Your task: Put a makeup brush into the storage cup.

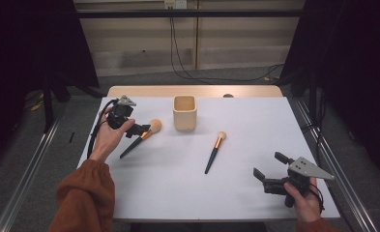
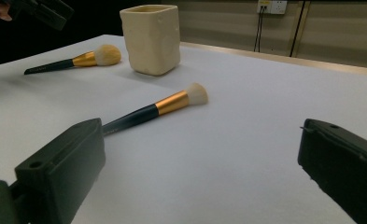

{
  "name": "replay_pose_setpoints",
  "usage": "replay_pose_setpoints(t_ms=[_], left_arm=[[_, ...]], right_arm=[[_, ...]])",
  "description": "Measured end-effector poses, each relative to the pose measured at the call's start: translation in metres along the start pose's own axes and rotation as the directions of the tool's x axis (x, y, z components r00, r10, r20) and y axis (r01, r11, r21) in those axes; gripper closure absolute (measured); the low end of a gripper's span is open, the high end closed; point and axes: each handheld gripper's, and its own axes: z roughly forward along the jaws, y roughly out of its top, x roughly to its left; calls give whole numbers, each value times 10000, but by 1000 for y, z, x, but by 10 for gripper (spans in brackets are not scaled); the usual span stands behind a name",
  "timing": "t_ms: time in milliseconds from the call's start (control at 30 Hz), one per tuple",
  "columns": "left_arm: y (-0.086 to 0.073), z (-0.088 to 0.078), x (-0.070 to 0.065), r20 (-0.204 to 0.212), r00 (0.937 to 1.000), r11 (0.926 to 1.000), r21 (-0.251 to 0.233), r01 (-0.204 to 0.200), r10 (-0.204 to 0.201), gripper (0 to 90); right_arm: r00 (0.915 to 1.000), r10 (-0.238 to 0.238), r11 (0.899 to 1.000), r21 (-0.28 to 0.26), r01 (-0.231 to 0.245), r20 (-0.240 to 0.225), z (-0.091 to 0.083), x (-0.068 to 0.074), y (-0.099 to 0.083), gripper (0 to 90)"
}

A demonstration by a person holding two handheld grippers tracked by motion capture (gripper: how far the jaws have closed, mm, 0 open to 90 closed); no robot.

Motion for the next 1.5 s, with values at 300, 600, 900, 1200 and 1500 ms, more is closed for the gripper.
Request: replay_pose_setpoints(t_ms=[300,600,900,1200,1500], left_arm=[[4,10,7,464,9988,9910,1323,-190,129,51],[4,27,6,815,9967,9668,2550,-190,-19,52],[4,49,8,973,9952,9285,3695,-371,10,45],[0,59,11,1010,9949,9090,4145,-436,17,117],[5,67,11,1221,9924,9003,4333,-408,-138,230]], right_arm=[[10000,11,10000,-6,-11,-56,0,0,0,6],[10000,23,10000,24,-23,-63,1,0,0,6],[9999,1,9999,127,1,-161,1,1,-1,6],[9998,-33,9999,151,36,-197,2,1,-1,6],[9998,-90,9998,172,93,-186,2,1,-1,6]])
